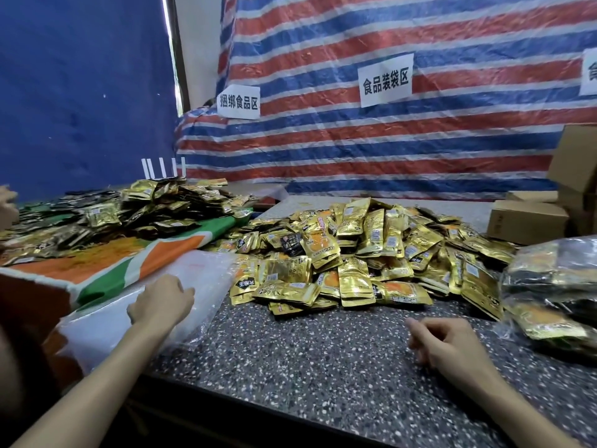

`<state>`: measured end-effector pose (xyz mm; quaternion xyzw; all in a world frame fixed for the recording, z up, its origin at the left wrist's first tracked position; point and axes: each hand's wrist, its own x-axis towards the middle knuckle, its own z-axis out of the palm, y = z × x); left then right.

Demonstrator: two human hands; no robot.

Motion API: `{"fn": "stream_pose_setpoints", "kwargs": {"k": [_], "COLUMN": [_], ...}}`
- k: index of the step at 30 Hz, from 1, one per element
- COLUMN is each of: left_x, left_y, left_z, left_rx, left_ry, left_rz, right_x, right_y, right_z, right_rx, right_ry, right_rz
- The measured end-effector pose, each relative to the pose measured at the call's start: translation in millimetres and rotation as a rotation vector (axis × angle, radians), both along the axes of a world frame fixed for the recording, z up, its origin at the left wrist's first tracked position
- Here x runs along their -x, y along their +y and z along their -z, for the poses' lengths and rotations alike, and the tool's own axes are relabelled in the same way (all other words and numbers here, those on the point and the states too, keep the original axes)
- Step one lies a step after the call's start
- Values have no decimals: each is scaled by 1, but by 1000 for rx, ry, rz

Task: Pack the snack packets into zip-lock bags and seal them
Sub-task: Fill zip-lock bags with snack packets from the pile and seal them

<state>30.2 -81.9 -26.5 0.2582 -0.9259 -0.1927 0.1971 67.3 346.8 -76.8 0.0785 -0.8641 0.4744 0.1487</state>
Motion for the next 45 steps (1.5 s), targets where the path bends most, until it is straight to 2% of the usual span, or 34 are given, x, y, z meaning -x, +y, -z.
{"fn": "stream_pose_setpoints", "kwargs": {"k": [2, 5, 8, 11, 14, 17, 20, 23, 25, 29, 32, 35, 38, 42, 45], "left_x": [-2, -11, -17, -17, -16, -16, -16, -18, -18, -18, -17, -14, -9, -3, 0], "left_y": [14, 58, 122, 188, 238, 262, 263, 258, 256, 255, 254, 253, 251, 245, 242], "left_z": [-4, -10, -10, 1, 21, 42, 53, 59, 60, 57, 51, 49, 53, 54, 52], "left_rx": [14, -38, -114, -122, -73, -6, 58, 131, 63, -317, -570, -847, -891, -1185, -1279], "left_ry": [216, 598, 785, 869, 830, 820, 802, 733, 614, 334, 261, 155, 121, 164, 216], "left_rz": [64, 302, 601, 889, 1174, 1359, 1478, 1518, 1537, 1520, 1365, 1298, 1252, 1049, 976], "right_x": [1, 0, -3, -5, -3, -1, 1, 2, 0, -3, -4, -5, -7, -1, 3], "right_y": [1, 1, 2, 1, 2, 5, 6, 6, 6, 8, 8, 8, 5, 5, 10], "right_z": [0, -2, -6, -12, -15, -13, -11, -11, -11, -10, -11, -12, -12, -6, -3], "right_rx": [7, 83, 232, 358, 501, 614, 543, 456, 453, 446, 416, 357, 318, 486, 607], "right_ry": [-2, -15, -40, -68, -94, -118, -140, -135, -135, -131, -106, -96, -140, -83, -71], "right_rz": [3, 4, 0, -11, 12, -21, -96, -150, -177, -216, -228, -279, -295, -36, 91]}}
